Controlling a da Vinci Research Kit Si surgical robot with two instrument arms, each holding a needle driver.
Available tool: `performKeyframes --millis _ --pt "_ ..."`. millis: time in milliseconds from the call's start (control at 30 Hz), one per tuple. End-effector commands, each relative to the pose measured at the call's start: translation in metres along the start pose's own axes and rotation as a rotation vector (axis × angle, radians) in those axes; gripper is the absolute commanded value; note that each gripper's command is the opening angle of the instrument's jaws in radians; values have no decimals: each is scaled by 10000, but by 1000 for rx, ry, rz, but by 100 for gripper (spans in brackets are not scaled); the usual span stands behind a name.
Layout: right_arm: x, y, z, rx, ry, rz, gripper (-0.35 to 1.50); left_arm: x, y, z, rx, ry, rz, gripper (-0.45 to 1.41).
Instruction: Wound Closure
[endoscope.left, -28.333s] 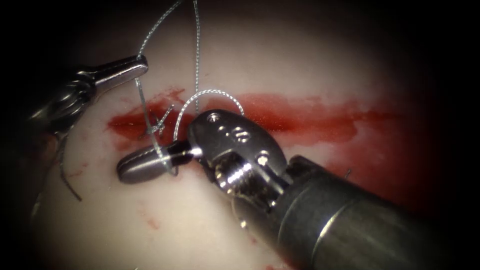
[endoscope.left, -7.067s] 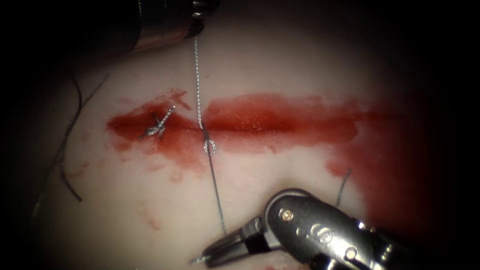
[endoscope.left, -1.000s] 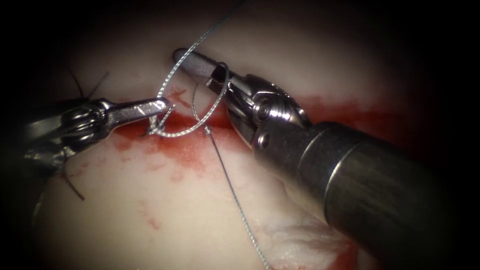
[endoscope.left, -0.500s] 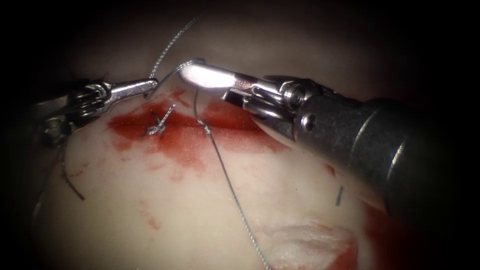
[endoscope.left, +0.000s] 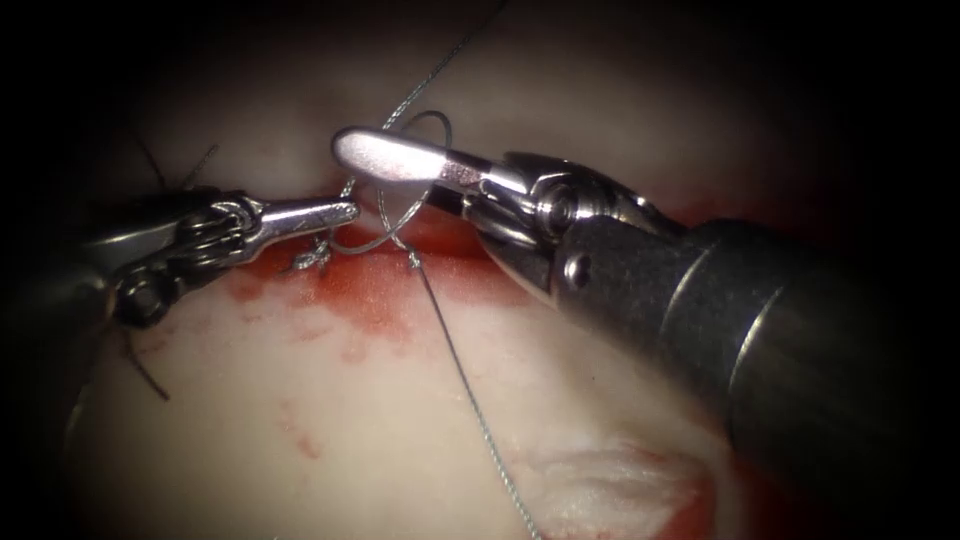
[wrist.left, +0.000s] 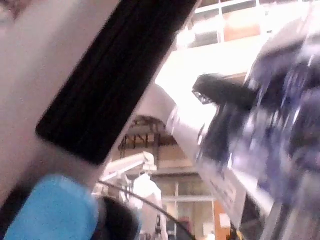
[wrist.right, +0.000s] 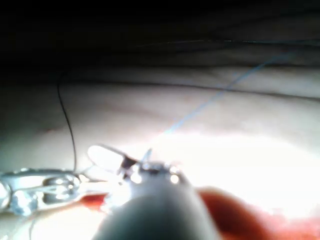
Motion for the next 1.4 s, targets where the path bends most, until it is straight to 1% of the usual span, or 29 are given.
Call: performKeyframes --millis 33,100,167,200,267,333,367,400,433,467,500,567,667,733,833,967,1067,1233,1267,1300,1400 --pt "7 -12 -4 13 -34 27 -35 -21 -2 0 -4 -27 24 -45" --pt "5 -19 -12 27 -67 70 -35 -27 -2 -8 -12 -37 26 -45" --pt "-1 -26 -21 8 -110 123 -35 -31 -2 -15 -13 -48 23 -45" --pt "-5 -28 -27 -51 -157 153 -35 -34 -4 -22 -11 -54 23 -45" --pt "-12 -26 -30 -128 -211 152 -35 -37 -9 -31 -2 -62 14 -45" --pt "-19 -15 -29 -183 -210 139 -35 -37 -16 -39 21 -81 5 -45" --pt "-22 -8 -28 -190 -197 129 -35 -37 -20 -42 24 -86 -1 -45" --pt "-28 9 -23 -212 -158 104 -35 -39 -31 -44 11 -98 -16 -45" --pt "-31 23 -15 -241 -103 82 -35 -41 -41 -41 31 -88 -27 -45" --pt "-31 31 -7 -251 -71 71 -35 -40 -44 -40 40 -83 -29 -45" --pt "-31 37 -2 -250 -48 65 -35 -37 -46 -39 42 -84 -29 -45" --pt "-30 47 10 -210 12 56 -35 -27 -50 -36 48 -78 -24 -45" --pt "-27 53 22 -173 74 53 -35 -15 -52 -29 59 -67 -15 -45" --pt "-25 54 27 -177 111 56 -35 -12 -53 -27 71 -54 -18 -45" --pt "-23 53 29 -155 168 43 -35 -8 -53 -27 82 -47 -26 -45" --pt "-15 49 31 -137 233 34 -35 -3 -49 -31 55 -12 -32 -45" --pt "-8 45 30 -84 251 31 -35 1 -40 -31 6 16 -21 -45" --pt "-6 39 30 -19 267 113 -35 5 -21 -31 -37 18 3 -45" --pt "-6 37 31 -3 273 133 -35 6 -17 -30 -44 23 7 -45" --pt "-7 30 33 41 279 180 -35 5 -10 -30 -61 17 16 -45" --pt "-7 20 38 84 296 211 -35 8 -2 -29 -91 40 26 -45"
